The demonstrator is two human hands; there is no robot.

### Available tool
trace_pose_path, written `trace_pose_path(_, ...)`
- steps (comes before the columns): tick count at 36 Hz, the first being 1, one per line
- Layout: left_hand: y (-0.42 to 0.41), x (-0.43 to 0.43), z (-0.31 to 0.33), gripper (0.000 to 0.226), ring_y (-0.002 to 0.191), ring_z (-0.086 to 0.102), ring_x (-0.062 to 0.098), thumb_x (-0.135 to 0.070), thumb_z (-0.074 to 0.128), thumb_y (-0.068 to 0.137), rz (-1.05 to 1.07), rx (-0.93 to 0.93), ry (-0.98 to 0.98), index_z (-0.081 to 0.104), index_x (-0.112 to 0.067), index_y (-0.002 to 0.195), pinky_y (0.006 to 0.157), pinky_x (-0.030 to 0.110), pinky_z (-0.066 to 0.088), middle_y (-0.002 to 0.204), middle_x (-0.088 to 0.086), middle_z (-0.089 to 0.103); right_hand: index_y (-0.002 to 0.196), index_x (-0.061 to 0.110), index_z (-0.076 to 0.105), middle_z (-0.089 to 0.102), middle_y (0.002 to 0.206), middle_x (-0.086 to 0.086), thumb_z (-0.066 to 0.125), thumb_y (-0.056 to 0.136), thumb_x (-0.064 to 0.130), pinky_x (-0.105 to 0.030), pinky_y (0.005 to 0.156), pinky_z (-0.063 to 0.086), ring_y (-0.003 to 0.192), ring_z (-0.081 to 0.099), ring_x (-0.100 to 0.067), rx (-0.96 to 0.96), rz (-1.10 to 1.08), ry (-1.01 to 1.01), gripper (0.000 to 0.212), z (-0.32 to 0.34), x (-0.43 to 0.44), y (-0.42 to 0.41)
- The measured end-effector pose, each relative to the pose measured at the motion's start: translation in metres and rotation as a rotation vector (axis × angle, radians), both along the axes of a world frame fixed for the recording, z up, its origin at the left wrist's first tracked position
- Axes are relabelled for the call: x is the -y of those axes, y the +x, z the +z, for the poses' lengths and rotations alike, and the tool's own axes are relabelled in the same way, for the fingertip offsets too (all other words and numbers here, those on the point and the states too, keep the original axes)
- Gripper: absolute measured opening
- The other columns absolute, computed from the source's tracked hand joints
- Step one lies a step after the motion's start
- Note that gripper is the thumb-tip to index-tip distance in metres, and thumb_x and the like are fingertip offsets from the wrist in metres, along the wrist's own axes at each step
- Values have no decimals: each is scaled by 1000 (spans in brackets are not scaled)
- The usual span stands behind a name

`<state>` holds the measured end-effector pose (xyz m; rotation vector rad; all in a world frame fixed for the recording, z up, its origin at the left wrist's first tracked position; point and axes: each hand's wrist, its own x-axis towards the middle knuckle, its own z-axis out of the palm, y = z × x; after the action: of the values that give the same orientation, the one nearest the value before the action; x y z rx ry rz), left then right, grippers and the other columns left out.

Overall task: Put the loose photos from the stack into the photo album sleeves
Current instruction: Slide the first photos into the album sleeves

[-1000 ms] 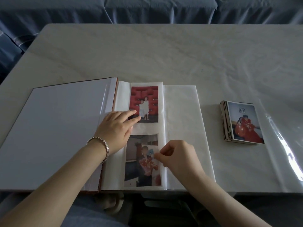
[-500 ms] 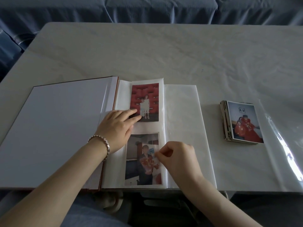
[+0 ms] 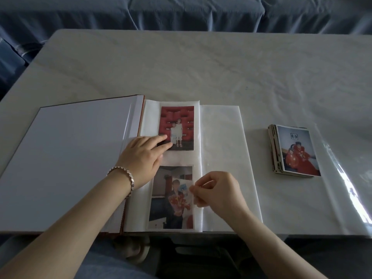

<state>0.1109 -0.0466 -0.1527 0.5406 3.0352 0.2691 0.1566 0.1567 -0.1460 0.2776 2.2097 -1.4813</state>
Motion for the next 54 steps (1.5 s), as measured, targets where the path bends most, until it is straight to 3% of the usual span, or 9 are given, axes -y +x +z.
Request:
trace_pose_path(8, 1, -12, 1, 31, 117, 53, 31, -9, 57, 88, 81, -58, -4, 64, -10, 118, 102, 44, 35, 127, 10, 59, 76, 17, 65, 69, 64, 3, 68, 82, 12, -19, 52, 53, 56, 67, -11, -92, -36, -28, 9, 2, -37, -9)
trace_pose_path(14, -6, -52, 6, 51, 108, 50, 24, -51, 37, 89, 286, -16, -132, 61, -12, 112, 97, 37, 33, 112, 6, 59, 78, 13, 71, 68, 71, 2, 71, 78, 6, -9, 60, 45, 61, 62, -8, -535, -211, 428, 7, 12, -116, -35)
trace_pose_path(22, -15, -98, -1, 74, 141, 8, 24, -57, 45, 87, 216, 71, -23, 20, -19, 145, 114, 39, 8, 153, 7, 4, 118, 6, 60, 59, 112, -17, 73, 79, 31, -25, 69, 37, 85, 56, -24, -314, -343, 663, 48, -10, -201, -70)
trace_pose_path(27, -25, -102, -7, 57, 143, -15, 11, -34, 34, 96, -75, 145, -70, 11, -34, 148, 114, 36, -6, 156, -9, -18, 101, 12, 70, 60, 76, 2, 80, 72, 26, -12, 46, 30, 56, 46, 3, -294, -479, 522, 33, -19, -212, -75)
trace_pose_path(35, -22, -91, -6, 49, 143, 2, 4, -40, 23, 98, -1, 94, -133, 21, -35, 146, 114, 39, -6, 156, -15, 8, 87, 13, 71, 63, 73, 4, 83, 67, 23, -22, 61, 43, 62, 57, -8, -376, -640, 433, 26, -24, -215, -70)
trace_pose_path(41, -12, -84, -7, 64, 142, 12, 6, -64, 42, 85, 96, 71, -61, 39, -30, 139, 114, 45, 2, 154, -10, 20, 81, 21, 71, 67, 75, -2, 77, 74, 22, -27, 66, 47, 69, 61, -18, -458, -643, 468, 9, -21, -216, -66)
trace_pose_path(48, -14, -85, -8, 40, 144, 8, 13, -8, 55, 84, -77, -52, 135, 58, -14, 124, 115, 35, -2, 152, 0, 28, 78, 20, 73, 67, 60, 10, 79, 72, 17, -12, 46, 49, 50, 60, -2, -432, -652, 127, 9, 11, -203, -73)
trace_pose_path(52, -13, -88, -6, 47, 122, 45, 16, 22, 54, 69, -187, -86, 322, 69, -5, 105, 110, 43, 25, 118, 8, 64, 67, 22, 71, 67, 54, 9, 77, 71, 11, -10, 47, 47, 46, 59, 0, -392, -628, -136, 13, 31, -172, -75)
trace_pose_path(54, -10, -91, -5, 41, 107, 55, 11, 18, 47, 79, -101, 12, 459, 67, -5, 107, 105, 27, 36, 108, 6, 67, 72, 17, 72, 66, 53, 7, 77, 71, 11, -11, 46, 46, 46, 58, -1, -347, -574, -224, 8, 36, -151, -76)
